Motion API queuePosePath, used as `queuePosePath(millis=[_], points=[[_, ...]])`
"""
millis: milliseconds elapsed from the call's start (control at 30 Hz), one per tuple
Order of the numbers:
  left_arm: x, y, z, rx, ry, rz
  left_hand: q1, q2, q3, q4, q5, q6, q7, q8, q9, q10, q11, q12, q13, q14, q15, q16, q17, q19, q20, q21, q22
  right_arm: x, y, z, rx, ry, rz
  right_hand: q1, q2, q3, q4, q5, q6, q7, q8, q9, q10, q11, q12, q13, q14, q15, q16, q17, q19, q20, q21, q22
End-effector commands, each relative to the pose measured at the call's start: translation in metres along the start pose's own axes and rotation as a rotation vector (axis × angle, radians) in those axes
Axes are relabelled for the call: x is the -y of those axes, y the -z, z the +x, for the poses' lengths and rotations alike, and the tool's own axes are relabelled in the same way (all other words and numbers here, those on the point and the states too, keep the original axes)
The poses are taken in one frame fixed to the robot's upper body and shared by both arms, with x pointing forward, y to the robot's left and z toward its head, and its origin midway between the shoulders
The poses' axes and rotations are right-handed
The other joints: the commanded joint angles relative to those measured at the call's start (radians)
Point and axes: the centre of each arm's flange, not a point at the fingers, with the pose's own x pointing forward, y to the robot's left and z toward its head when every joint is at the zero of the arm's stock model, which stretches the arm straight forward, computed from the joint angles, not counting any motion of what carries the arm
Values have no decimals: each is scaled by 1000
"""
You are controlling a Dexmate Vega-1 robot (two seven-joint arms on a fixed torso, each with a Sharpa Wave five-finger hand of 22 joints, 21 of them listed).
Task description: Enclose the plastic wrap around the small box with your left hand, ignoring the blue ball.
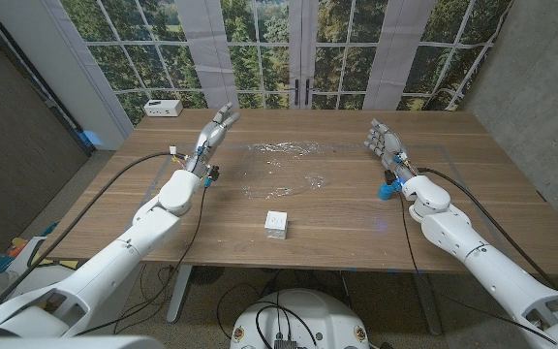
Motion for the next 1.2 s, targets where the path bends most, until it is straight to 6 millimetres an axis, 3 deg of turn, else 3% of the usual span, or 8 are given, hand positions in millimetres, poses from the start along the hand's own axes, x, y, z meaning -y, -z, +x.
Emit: queuePosePath(millis=[33,500,1200], points=[[7,-30,-7,102,25,200,-4,7,-2,-2,-3,14,2,7,1,9,1,1,2,6,-1,0,2,6,6,4,0,-5,-4,-9,8,-5,-7,10,6,5,-8,-3,7,-2,7,3,8,7,6,0,11,2,7,1,4,5,1,2],[17,-70,-16,250,104,449,-2,10,-1,-10,-4,47,-2,9,1,36,-3,5,-1,25,-12,1,0,27,11,11,-2,-14,-8,-14,23,-7,-11,13,8,6,-10,-4,20,4,9,3,18,10,7,-1,17,3,8,0,7,7,2,2],[32,-109,-31,440,230,683,-7,7,-4,-14,-4,55,-10,2,1,52,-8,5,-3,40,-23,1,-1,45,10,17,-4,-20,-12,-24,24,5,-20,15,9,6,-11,-6,23,5,8,3,23,10,5,-3,20,4,8,-1,7,8,3,2]])
